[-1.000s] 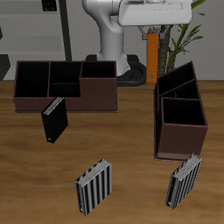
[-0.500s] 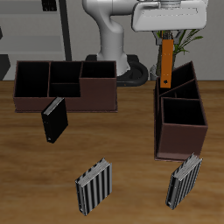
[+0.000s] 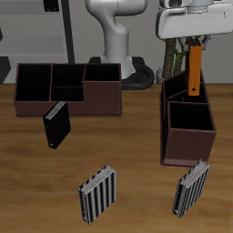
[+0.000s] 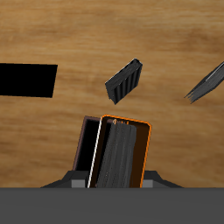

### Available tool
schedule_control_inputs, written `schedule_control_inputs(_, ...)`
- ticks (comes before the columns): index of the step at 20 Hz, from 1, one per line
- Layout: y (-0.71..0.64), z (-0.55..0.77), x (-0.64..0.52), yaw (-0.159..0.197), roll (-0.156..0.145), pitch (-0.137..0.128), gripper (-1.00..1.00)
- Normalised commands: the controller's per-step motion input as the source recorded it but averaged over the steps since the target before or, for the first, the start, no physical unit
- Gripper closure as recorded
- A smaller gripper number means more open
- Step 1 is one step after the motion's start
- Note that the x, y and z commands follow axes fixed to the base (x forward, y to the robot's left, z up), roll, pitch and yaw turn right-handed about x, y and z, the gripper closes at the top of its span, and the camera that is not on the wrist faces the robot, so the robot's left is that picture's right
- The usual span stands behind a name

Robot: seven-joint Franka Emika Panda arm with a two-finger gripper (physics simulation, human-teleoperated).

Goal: Place the orange book into the left desk caddy's right compartment

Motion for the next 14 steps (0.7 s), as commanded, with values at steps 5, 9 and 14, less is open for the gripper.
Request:
schedule_control_inputs(5,0.22,-0.05,0.06,0.030,0.022,-0.008,1.00)
schedule_control_inputs(9,0.01,-0.09,0.09,-0.024,0.005,0.019,1.00)
schedule_control_inputs(14,0.00,-0.18,0.08,0.004,-0.003,0.017,1.00)
